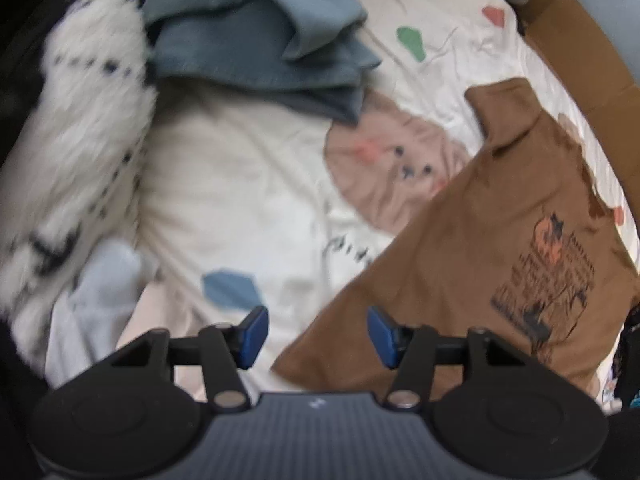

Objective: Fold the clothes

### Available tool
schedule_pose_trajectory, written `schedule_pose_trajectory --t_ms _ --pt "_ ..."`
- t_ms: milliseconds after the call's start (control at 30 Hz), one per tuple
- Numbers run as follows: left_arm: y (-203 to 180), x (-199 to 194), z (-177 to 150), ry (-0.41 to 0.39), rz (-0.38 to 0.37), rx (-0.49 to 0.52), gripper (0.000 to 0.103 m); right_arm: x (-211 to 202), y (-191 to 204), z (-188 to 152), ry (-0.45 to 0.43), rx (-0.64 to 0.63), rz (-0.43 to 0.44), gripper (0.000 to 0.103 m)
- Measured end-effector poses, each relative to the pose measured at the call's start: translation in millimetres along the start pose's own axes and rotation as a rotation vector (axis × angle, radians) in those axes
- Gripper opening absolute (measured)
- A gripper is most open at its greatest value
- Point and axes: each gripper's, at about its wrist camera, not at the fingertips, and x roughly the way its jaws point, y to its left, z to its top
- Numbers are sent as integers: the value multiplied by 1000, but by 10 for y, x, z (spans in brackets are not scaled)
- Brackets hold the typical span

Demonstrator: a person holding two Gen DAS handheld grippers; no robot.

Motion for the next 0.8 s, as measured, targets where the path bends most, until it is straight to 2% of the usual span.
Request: schedule_pose_trajectory --t_ms 33,67,167,333,800 --pt "-43 5 75 -9 -6 6 60 -26 -3 49 -19 7 6 36" --pt "-89 7 155 -18 -12 17 64 -51 -7 98 -37 15 11 43" --pt "-247 33 375 -34 -3 59 71 -118 -6 225 -78 18 18 45" --pt "-471 148 648 -45 2 94 75 -155 -18 400 -121 9 15 46" --pt "-1016 335 1265 -145 -20 162 75 -162 189 686 -206 -41 19 49"
